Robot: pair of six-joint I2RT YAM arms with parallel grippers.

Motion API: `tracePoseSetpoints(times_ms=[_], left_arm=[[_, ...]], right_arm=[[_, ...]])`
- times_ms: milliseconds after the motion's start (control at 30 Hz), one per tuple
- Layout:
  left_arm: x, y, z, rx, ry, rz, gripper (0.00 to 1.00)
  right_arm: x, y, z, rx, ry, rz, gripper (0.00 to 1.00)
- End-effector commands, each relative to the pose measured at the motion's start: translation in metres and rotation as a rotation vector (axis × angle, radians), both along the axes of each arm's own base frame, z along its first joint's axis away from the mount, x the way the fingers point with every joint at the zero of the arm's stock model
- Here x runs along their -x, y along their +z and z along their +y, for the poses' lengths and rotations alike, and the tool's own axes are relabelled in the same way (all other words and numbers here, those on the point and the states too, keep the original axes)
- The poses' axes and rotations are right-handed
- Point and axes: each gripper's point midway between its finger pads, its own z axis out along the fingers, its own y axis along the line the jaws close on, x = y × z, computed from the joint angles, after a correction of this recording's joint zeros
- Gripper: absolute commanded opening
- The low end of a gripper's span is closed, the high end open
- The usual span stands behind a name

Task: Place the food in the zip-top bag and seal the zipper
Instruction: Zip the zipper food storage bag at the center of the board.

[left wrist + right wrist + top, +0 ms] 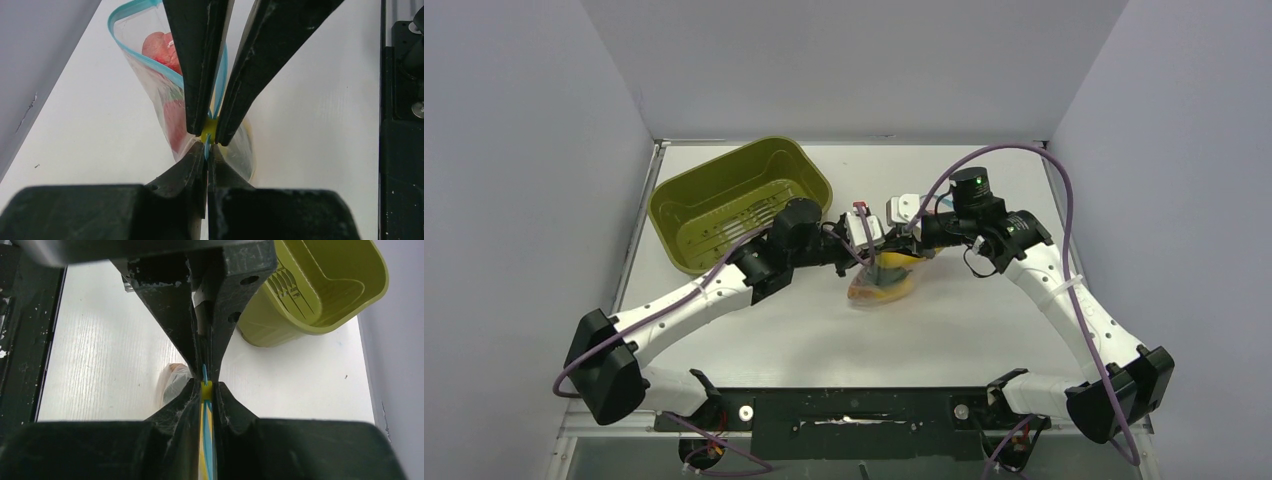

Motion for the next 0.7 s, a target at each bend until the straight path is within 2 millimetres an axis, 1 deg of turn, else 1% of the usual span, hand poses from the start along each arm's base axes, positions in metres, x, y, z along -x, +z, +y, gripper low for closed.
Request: tracePoseSetpoints(times_ms=[0, 167, 300, 367, 467, 633, 667], left_arm=[[0.005, 0.067, 0.004, 0.156, -0.012, -0.149, 0.00], [0.005, 0.067, 0.013, 0.176, 0.023, -0.150, 0.00], [0.007, 0.060, 0.017, 0.164, 0.029, -0.138, 0.00], [0.008, 0.057, 0.017, 0.163, 0.028, -0.131, 0.00], [0.007, 0.056, 0.016, 0.164, 0.026, -0.125, 0.00], [0.004, 0.052, 0.010, 0.170, 0.034, -0.084, 0.00], [0.004, 0.051, 0.009, 0.169, 0.036, -0.075, 0.03]], right_arm=[[-0.011, 0.006, -0.013, 0.048, -0.046, -0.065, 0.00], [-0.019, 0.007, -0.028, 0.066, -0.084, -0.073, 0.00], [-0.025, 0.008, -0.043, 0.083, -0.116, -0.078, 0.00], [-0.026, 0.009, -0.046, 0.084, -0.113, -0.083, 0.00], [-0.026, 0.015, -0.042, 0.061, -0.098, -0.084, 0.00], [-0.024, 0.029, -0.021, -0.023, -0.055, -0.091, 0.00], [-0.023, 0.030, -0.017, -0.033, -0.046, -0.094, 0.00]])
